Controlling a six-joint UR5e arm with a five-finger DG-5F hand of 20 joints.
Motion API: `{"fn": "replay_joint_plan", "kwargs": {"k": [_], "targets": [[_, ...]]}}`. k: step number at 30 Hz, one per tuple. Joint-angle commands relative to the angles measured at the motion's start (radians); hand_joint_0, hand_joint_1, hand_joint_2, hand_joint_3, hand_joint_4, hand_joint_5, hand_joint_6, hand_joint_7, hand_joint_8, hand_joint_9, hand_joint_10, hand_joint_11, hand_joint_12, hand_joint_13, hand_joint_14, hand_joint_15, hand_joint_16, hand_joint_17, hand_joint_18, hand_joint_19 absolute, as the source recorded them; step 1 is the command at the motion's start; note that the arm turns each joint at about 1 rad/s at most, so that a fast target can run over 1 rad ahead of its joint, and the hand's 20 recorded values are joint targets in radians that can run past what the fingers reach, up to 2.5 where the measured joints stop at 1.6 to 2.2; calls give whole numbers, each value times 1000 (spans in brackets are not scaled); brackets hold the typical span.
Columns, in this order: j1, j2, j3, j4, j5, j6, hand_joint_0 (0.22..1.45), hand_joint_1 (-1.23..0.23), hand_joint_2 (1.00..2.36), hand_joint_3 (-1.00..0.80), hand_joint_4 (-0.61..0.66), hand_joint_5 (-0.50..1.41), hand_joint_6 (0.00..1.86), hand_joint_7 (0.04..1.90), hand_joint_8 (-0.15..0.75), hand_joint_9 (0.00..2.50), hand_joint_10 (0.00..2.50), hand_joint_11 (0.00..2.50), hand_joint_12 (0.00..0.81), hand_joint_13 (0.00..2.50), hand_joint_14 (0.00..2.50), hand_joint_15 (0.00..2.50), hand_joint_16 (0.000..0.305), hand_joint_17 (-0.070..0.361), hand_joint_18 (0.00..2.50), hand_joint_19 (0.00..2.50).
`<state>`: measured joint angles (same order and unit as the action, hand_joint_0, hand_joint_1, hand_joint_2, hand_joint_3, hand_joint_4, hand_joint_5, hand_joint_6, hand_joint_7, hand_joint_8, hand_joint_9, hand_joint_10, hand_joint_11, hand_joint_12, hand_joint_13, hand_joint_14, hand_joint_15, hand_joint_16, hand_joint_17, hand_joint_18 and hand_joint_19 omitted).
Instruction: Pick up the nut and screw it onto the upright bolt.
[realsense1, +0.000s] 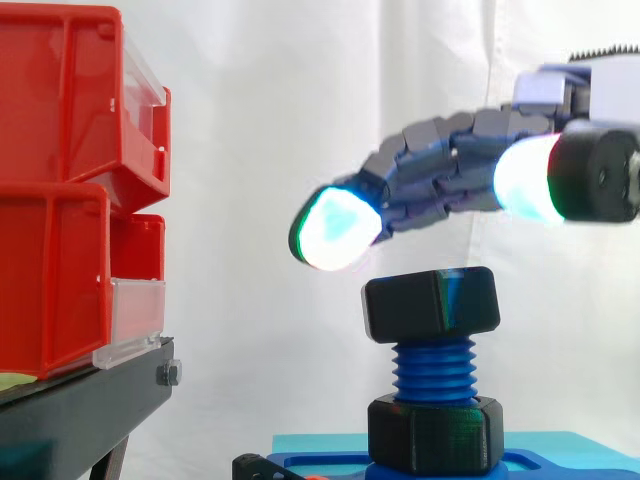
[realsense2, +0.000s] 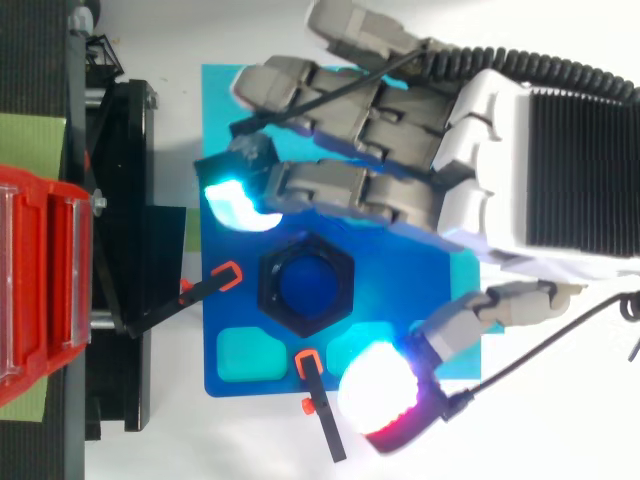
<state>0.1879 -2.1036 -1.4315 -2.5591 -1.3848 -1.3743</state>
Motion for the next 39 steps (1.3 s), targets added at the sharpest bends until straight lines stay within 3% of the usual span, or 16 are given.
{"fn": "replay_joint_plan", "kwargs": {"k": [1,6,8,16,17,20,24,39], "targets": [[-1,0,22,-18,-22,8,299,-349,1000,-500,255,-242,501,695,335,213,0,0,469,256,0,0,64,144,0,0],[-1,0,48,-30,-31,9,327,-185,1000,-500,259,-222,502,695,331,222,0,0,459,250,0,0,62,140,0,0],[1,-1,63,-35,-72,18,354,-144,1000,-500,258,-211,502,715,327,243,0,0,444,256,0,0,60,134,0,0],[18,-3,63,-27,-59,38,417,-115,1000,-500,268,-185,502,758,311,308,0,0,410,299,0,0,52,118,33,0],[19,-29,63,-32,-57,40,423,-114,1000,-500,267,-183,502,759,309,310,0,0,406,307,0,0,51,116,38,0],[16,-59,65,-30,-60,77,436,-108,1000,-500,266,-179,502,767,303,324,0,0,398,314,0,0,49,110,52,0],[15,-69,68,-24,-62,126,444,-99,1000,-500,265,-172,502,798,300,337,0,0,391,327,0,0,48,107,58,0],[7,-69,68,-75,-66,121,458,-94,1000,-500,294,-144,503,991,300,371,0,0,377,367,0,0,44,99,96,0]]}}
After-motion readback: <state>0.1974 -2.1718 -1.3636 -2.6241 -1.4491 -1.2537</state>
